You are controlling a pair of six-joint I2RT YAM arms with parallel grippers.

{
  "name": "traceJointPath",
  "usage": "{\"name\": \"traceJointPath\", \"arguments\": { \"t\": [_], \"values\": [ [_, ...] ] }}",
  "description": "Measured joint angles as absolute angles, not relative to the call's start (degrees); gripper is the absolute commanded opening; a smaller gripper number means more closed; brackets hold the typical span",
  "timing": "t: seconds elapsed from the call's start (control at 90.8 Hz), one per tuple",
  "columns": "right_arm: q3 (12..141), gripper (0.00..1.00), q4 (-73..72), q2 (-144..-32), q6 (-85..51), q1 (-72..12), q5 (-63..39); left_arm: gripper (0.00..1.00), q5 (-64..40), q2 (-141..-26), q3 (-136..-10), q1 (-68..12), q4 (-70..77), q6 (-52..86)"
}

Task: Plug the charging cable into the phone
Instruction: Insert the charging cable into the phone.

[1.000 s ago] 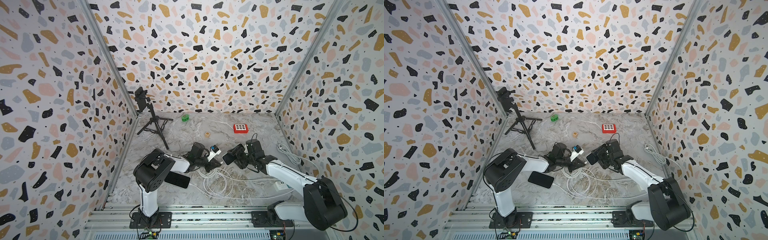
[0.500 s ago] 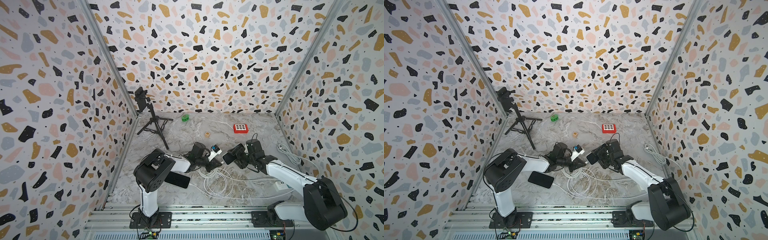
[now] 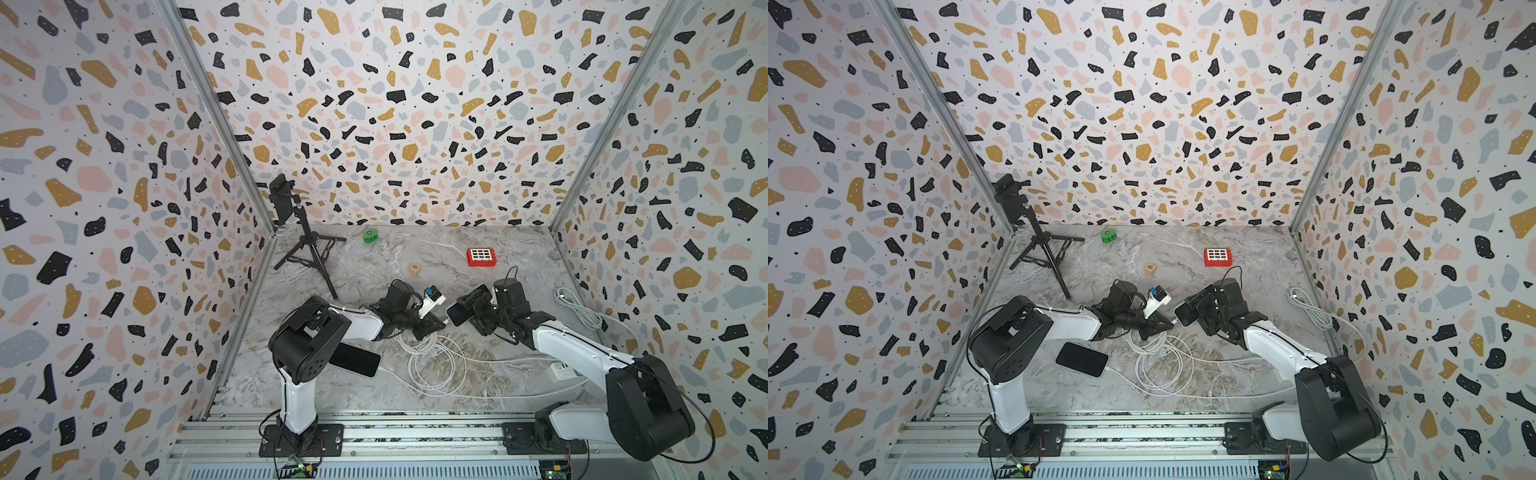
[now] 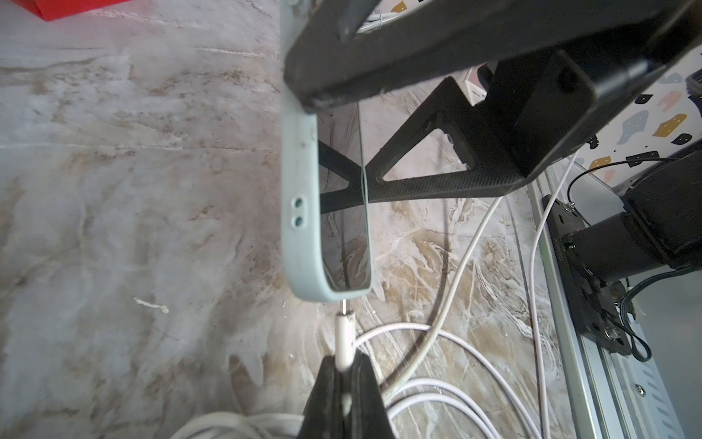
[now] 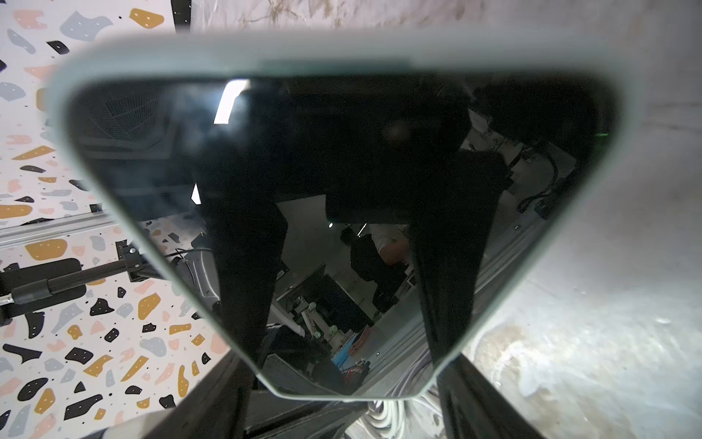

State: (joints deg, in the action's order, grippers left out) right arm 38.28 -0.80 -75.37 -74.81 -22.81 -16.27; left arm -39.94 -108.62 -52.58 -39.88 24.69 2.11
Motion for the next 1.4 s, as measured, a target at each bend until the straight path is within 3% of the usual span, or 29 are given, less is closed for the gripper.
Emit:
{"name": "traceJointPath", "arguments": {
  "t": [0.903, 0.936, 1.002, 1.079, 1.277, 1.398],
  "values": [
    [38.3, 0.36, -2.0, -78.9, -75.6, -24.0, -14.8, 0.00, -39.4, -112.0, -54.4, -40.2, 24.3, -0.6],
    [38.3, 0.36, -1.9, -78.9, -75.6, -24.0, -14.7, 0.07, -39.3, -112.0, -54.4, -40.2, 24.2, -0.8],
    [38.5, 0.36, -1.4, -79.0, -75.3, -24.1, -14.6, 0.31, -39.5, -112.0, -54.6, -40.2, 23.5, -1.3],
    [39.6, 0.36, 0.9, -79.9, -74.3, -24.3, -15.8, 0.45, -40.0, -112.2, -56.2, -40.3, 23.6, -2.0],
    [43.5, 0.37, 6.8, -84.6, -70.1, -20.5, -17.8, 0.70, -40.4, -109.0, -57.4, -39.9, 23.1, -4.4],
    [48.4, 0.47, 12.0, -88.5, -66.6, -18.1, -17.0, 0.74, -42.6, -104.3, -56.7, -38.3, 20.1, -5.4]
  ]
}}
